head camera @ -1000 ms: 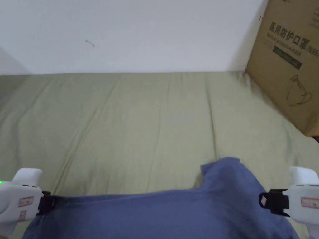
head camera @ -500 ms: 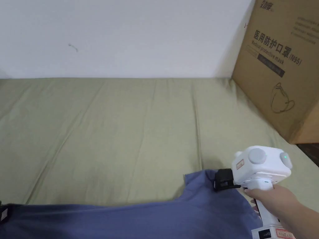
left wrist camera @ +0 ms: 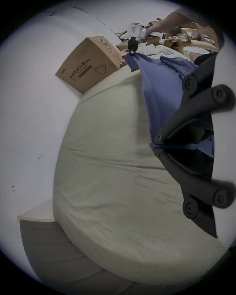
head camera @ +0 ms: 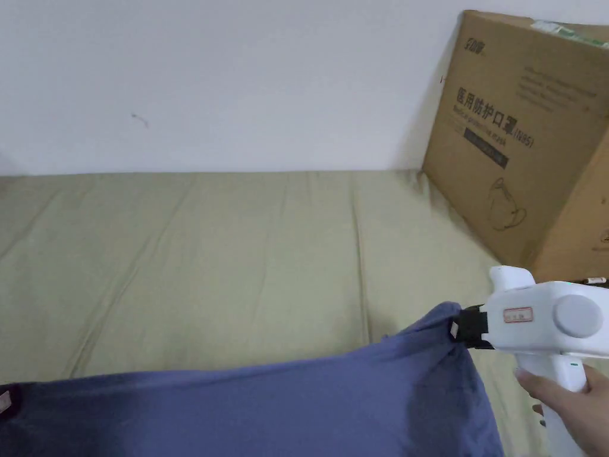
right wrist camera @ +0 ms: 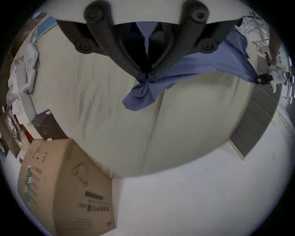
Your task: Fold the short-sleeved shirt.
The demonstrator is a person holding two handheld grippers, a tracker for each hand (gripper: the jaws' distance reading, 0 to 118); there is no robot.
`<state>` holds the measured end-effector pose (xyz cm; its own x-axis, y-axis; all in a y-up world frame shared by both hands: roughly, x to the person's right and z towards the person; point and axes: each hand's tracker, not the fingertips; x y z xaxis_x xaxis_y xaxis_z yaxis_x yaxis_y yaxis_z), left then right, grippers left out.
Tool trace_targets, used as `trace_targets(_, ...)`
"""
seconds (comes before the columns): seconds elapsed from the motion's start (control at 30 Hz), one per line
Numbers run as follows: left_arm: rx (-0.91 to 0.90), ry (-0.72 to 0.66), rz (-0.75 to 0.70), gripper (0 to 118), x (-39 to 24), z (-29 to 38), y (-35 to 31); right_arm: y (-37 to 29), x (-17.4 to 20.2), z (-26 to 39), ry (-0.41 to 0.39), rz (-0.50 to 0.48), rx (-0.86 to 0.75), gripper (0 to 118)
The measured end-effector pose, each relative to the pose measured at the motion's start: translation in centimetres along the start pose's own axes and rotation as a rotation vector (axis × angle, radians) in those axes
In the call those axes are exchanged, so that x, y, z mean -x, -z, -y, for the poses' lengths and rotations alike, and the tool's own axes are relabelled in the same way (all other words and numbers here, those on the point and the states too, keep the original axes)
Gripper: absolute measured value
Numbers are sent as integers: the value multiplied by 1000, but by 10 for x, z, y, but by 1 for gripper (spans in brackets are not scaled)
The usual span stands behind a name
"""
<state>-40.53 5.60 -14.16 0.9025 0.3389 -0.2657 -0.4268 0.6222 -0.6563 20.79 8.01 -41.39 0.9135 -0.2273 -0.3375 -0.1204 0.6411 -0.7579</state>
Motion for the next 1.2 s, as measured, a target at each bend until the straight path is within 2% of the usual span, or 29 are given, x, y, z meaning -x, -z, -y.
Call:
trace_targets(0.17,-11,5,14,3,4,24,-35,-59,-9,45,39,-22,-8,0)
trace_targets(0.33,59,1,8,3,-4,87,-58,-92,-16,123,129,-38,64,0)
trace_targets(0.53,167,-50,-11,3,10,165,-61,-84,-48,216,263,-41,220,0)
trace_targets(0.6,177,-61,-2,3,15,178,-60,-82,-52,231,260,-41,208,0)
trace_targets(0.63,172,-59,-7,5,25,184,-55,-79,-56,236,263,-44,198,0)
trace_targets(0.7,153,-50,-41,22,27,187,-60,-81,-57,235,260,-46,159,2)
trace_targets(0.73,142,-58,-45,37,29,186,-65,-83,-56,232,250,-21,140,12)
trace_targets(0.8,122,-71,-41,80,23,185,-75,-92,-53,224,226,38,103,80)
trace_targets(0.83,109,-75,-35,98,20,183,-81,-98,-50,219,225,36,61,106)
trace_targets(0.87,83,-70,-22,113,17,181,-85,-106,-47,213,228,28,17,118)
trace_targets(0.9,44,-57,-8,117,12,178,-91,-114,-42,204,236,9,-14,118)
trace_targets(1.0,-33,-30,20,116,-14,166,-105,-132,-14,184,207,-42,-104,118)
trace_targets(1.1,-120,34,29,116,-59,154,-116,-145,31,165,103,-18,-172,118)
trace_targets(1.2,-141,84,-23,115,-103,141,-116,-140,72,153,-10,-4,-160,118)
